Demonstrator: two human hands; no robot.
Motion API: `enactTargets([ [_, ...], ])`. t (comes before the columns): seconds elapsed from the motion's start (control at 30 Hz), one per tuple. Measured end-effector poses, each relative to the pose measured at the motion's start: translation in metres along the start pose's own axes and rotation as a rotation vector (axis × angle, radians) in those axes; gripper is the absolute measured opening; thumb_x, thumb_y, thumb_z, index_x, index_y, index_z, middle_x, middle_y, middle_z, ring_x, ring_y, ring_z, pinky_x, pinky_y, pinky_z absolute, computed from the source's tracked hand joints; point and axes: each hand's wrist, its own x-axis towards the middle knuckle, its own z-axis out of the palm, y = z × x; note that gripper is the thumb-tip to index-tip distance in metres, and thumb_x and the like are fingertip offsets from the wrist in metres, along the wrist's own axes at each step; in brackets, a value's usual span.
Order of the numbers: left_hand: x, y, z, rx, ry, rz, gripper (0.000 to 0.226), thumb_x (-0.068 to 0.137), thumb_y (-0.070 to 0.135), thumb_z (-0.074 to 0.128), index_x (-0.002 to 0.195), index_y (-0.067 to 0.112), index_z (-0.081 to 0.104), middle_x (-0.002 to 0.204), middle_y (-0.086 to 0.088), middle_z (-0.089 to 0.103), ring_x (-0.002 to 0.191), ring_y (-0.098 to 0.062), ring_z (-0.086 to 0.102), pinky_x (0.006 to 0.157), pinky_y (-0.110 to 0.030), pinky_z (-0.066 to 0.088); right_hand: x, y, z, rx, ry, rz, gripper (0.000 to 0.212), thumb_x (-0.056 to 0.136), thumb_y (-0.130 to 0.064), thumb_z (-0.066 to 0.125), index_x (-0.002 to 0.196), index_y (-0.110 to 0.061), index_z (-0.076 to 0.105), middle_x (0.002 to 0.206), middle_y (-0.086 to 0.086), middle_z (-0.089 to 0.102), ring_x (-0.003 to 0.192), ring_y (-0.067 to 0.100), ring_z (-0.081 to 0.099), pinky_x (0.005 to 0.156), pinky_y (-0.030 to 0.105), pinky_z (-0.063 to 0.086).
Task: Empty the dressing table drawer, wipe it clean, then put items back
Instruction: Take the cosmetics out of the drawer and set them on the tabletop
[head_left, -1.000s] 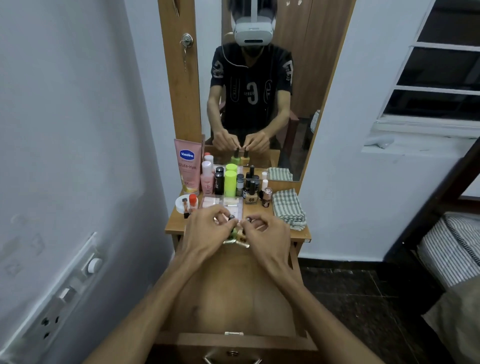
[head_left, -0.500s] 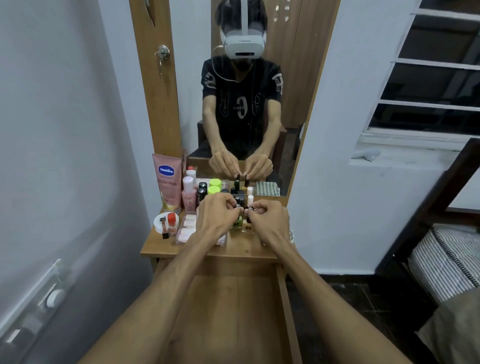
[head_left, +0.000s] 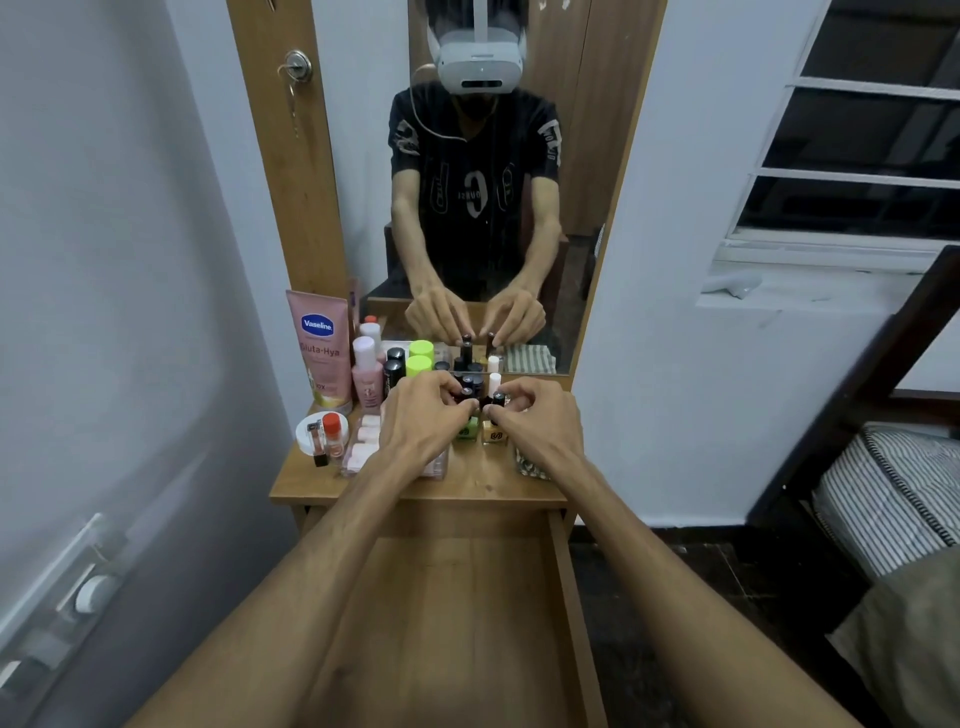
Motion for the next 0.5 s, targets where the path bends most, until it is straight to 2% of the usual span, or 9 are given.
enactTargets([
  [0.1, -0.008, 0.001, -0.003, -0.012, 0.052, 0.006, 0.022, 0.080, 0.039, 0.077, 0.094, 0.022, 0.077, 0.069, 0.011, 0.069, 0.073, -0.011, 0.065, 0.067, -0.028, 0.047, -0.008, 0.005, -0.007, 0.015, 0.058, 0.018, 0.021, 0.081, -0.037, 0.075, 0.100, -0.029, 0.081, 0.073, -0.017, 0.070, 0.077, 0.002, 0.067, 0.078, 0.033, 0.061],
  [0.2, -0.024, 0.003, -0.007, -0.045, 0.133, 0.017, 0.007, 0.083, 0.029, 0.073, 0.082, 0.022, 0.073, 0.063, 0.012, 0.066, 0.064, -0.004, 0.061, 0.064, -0.026, 0.047, -0.017, 0.013, -0.016, -0.027, 0.140, 0.031, 0.015, 0.084, -0.030, 0.069, 0.093, -0.029, 0.081, 0.077, -0.018, 0.069, 0.078, 0.002, 0.065, 0.078, 0.033, 0.061],
  [0.3, -0.043, 0.004, -0.007, -0.069, 0.157, 0.042, 0.009, 0.083, 0.024, 0.071, 0.075, 0.023, 0.069, 0.060, 0.011, 0.063, 0.060, -0.002, 0.060, 0.059, -0.025, 0.051, -0.025, 0.021, -0.021, -0.176, 0.197, 0.002, 0.020, 0.085, -0.026, 0.068, 0.101, -0.022, 0.080, 0.093, -0.006, 0.076, 0.086, 0.011, 0.067, 0.076, 0.031, 0.057],
  [0.4, -0.065, 0.004, -0.003, -0.073, 0.105, 0.047, 0.011, 0.083, 0.023, 0.070, 0.072, 0.024, 0.065, 0.058, 0.010, 0.061, 0.057, -0.002, 0.057, 0.057, -0.018, 0.041, -0.028, 0.029, -0.013, -0.356, 0.097, -0.012, 0.040, 0.085, -0.043, 0.070, 0.115, -0.017, 0.072, 0.111, 0.003, 0.069, 0.100, 0.019, 0.060, 0.076, 0.031, 0.049],
  [0.5, -0.084, 0.003, 0.001, -0.051, 0.053, 0.049, 0.014, 0.082, 0.023, 0.071, 0.070, 0.026, 0.065, 0.055, 0.011, 0.059, 0.056, -0.001, 0.057, 0.059, -0.014, 0.039, -0.032, 0.036, -0.002, -0.553, -0.011, -0.010, 0.058, 0.082, -0.060, 0.065, 0.120, -0.016, 0.064, 0.122, 0.007, 0.063, 0.111, 0.023, 0.055, 0.090, 0.038, 0.050],
])
